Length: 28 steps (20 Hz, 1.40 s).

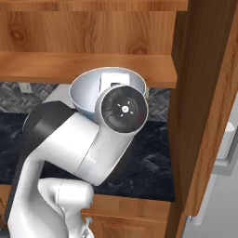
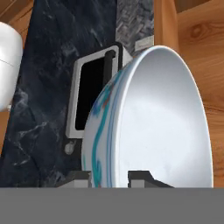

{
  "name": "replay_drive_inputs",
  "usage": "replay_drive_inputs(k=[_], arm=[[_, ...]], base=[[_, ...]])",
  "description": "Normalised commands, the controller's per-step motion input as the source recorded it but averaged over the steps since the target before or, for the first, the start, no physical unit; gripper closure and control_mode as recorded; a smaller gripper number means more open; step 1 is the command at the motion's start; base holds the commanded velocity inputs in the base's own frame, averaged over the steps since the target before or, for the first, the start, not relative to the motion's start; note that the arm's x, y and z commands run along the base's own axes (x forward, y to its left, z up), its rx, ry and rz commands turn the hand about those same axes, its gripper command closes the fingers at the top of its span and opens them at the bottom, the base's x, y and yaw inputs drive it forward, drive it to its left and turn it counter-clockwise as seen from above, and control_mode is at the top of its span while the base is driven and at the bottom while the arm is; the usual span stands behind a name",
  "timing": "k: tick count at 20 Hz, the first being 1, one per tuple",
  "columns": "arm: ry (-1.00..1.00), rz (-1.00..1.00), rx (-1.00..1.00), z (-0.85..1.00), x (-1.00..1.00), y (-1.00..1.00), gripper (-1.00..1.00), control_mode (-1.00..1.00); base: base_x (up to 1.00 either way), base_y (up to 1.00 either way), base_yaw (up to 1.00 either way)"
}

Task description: Pick up the bowls from the cabinet and place each bowl in front of a stool on the dining counter.

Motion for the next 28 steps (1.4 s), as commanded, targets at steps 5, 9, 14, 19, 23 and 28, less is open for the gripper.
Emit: replay_drive_inputs(k=[5, 9, 14, 19, 23, 28], arm=[[0.21, 0.11, -0.01, -0.35, -1.0, 0.01, 1.0, -1.0], [0.17, 0.16, 0.0, -0.29, -0.55, 0.44, 1.0, -1.0], [0.13, 0.13, 0.01, -0.26, -0.05, 0.64, 1.0, -1.0], [0.18, 0.05, 0.01, -0.13, 0.19, 0.64, 1.0, -1.0], [0.1, 0.04, 0.04, -0.17, 0.13, 0.42, 1.0, -1.0], [0.0, 0.03, 0.16, -0.16, 0.02, 0.18, 1.0, -1.0]], base=[[0.0, 0.0, 0.0], [0.0, 0.0, 0.0], [0.0, 0.0, 0.0], [0.0, 0.0, 0.0], [0.0, 0.0, 0.0], [0.0, 0.0, 0.0]])
